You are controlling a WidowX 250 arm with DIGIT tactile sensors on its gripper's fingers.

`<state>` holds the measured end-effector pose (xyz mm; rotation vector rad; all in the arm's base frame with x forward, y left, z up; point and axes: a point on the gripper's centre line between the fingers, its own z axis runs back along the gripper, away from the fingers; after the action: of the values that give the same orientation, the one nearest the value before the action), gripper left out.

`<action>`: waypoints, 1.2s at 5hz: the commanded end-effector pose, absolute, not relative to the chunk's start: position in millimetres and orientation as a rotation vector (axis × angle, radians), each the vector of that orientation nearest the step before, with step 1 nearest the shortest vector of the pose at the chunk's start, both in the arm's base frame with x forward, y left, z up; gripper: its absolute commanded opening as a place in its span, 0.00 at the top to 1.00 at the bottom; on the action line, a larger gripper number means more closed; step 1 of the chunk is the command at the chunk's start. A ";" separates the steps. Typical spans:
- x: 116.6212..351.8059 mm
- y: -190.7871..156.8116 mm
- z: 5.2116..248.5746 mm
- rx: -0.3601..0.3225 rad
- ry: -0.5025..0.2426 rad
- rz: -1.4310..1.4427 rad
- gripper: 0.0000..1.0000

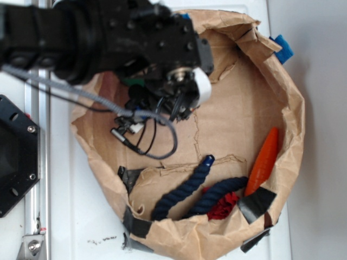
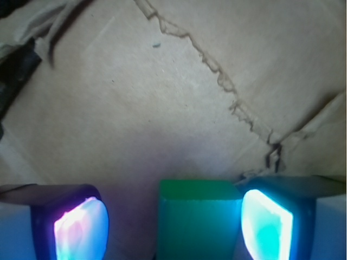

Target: Grab the green block.

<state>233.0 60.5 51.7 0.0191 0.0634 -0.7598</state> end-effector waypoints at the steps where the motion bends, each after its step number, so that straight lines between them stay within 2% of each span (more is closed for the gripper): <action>1: 232.2 45.6 55.4 0.055 0.033 -0.768 0.00; 2: 233.5 53.6 48.5 0.058 0.045 -0.722 0.00; 4: 231.3 65.3 41.3 0.059 -0.008 -0.648 0.00; 6: 200.8 66.2 59.6 0.059 -0.116 -0.679 0.00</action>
<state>198.9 69.4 54.5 0.0381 -0.0912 -0.6869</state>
